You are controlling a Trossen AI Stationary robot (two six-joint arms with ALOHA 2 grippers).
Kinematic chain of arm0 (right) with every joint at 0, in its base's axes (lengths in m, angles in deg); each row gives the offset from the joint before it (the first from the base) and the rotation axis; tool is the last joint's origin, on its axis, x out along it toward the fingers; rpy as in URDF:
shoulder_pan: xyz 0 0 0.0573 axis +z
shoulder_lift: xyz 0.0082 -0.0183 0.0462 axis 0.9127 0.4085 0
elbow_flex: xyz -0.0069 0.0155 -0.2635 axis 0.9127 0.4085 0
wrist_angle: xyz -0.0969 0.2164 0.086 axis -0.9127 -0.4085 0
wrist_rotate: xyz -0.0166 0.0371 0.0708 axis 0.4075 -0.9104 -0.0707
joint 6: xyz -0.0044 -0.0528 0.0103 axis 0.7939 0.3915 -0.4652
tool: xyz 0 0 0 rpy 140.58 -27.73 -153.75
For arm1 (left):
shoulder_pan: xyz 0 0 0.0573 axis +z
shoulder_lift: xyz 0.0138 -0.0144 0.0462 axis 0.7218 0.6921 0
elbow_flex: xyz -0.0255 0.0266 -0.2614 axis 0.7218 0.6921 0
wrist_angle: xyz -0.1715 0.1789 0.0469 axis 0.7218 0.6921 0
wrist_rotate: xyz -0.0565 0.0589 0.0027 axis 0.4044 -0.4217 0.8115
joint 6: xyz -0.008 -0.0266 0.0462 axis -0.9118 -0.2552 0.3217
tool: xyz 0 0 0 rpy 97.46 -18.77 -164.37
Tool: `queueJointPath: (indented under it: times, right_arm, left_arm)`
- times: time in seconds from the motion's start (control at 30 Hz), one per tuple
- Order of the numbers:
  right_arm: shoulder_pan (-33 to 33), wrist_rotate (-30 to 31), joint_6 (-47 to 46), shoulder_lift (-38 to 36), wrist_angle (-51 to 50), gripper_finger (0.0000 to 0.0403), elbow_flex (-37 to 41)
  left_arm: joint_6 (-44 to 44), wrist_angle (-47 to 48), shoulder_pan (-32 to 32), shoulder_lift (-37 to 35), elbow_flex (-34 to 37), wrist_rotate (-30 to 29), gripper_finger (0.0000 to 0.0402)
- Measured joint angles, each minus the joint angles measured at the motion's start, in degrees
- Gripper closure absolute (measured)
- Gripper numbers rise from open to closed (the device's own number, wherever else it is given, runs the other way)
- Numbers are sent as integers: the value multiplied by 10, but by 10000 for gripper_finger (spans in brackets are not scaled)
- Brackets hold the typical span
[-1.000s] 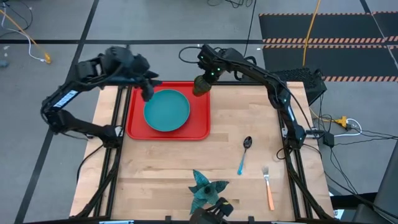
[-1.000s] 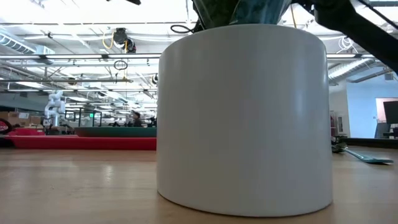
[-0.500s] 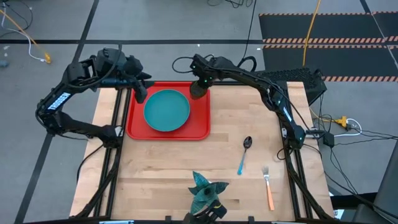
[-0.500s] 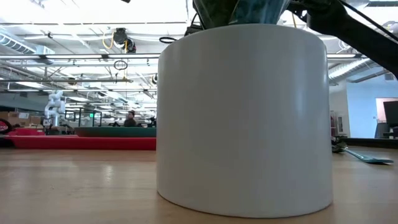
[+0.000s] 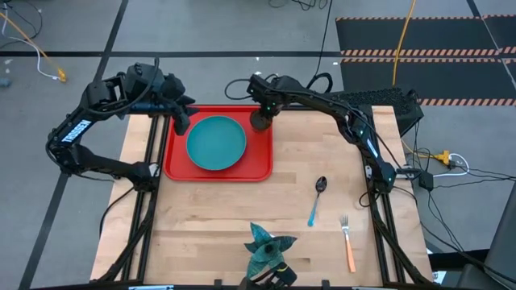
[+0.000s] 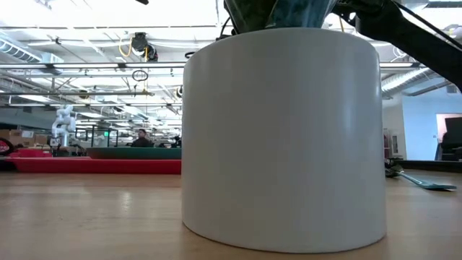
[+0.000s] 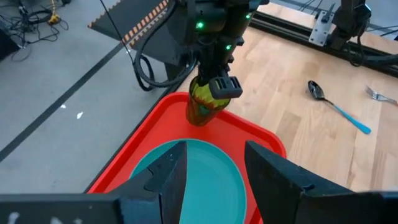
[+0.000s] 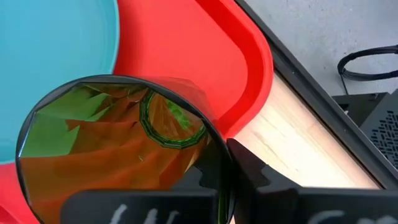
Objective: Pick and place plate/cup/fork/spoon on tray
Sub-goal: Put the green cup on the orange tray to the right of the green plate
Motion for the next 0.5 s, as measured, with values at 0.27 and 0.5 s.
queueJointPath:
  times: [0.27, 0.5]
  right_arm:
    - [1, -1, -9, 0, 2, 401, 0]
    - [15, -44, -23, 0, -44, 391, 0]
  left_arm:
    - [-3, 4, 0, 0, 0, 0, 238]
    - [-6, 6, 0, 0, 0, 8, 238]
